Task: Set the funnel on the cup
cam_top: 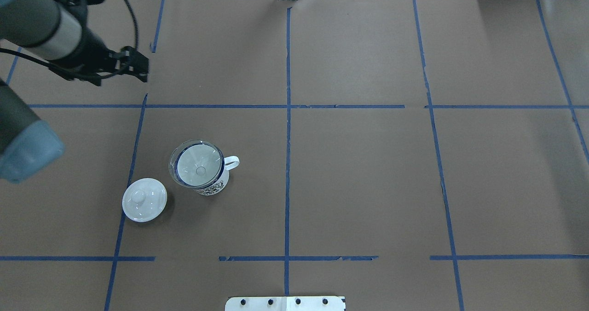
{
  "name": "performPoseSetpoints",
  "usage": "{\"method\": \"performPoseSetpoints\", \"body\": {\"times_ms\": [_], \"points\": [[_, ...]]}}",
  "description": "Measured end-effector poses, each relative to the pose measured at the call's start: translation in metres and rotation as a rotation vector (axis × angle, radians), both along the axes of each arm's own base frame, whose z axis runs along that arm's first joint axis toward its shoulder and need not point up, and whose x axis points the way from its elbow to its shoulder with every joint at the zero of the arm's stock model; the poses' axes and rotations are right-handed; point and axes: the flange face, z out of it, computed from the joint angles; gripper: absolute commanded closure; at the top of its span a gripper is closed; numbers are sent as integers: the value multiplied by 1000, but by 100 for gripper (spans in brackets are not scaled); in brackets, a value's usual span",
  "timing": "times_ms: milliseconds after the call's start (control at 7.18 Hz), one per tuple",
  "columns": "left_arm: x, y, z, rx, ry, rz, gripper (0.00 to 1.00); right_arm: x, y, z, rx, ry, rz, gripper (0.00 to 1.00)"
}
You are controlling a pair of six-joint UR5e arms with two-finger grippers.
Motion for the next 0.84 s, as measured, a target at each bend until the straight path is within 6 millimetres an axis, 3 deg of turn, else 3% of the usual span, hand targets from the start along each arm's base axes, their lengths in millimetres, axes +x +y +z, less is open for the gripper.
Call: {"method": "performPoseSetpoints", "body": {"times_ms": [278,557,696,835], "points": [[-116,-3,95,104,-76,126,0,0,0,0,-1,0,0,0],[-227,21,201,123,-127,200,0,0,0,1,-1,0,0,0],[-264,39,261,61,-132,205,0,0,0,0,-1,0,0,0],[-281,55,310,-16,-118,205,0,0,0,0,0,0,0,0]]}}
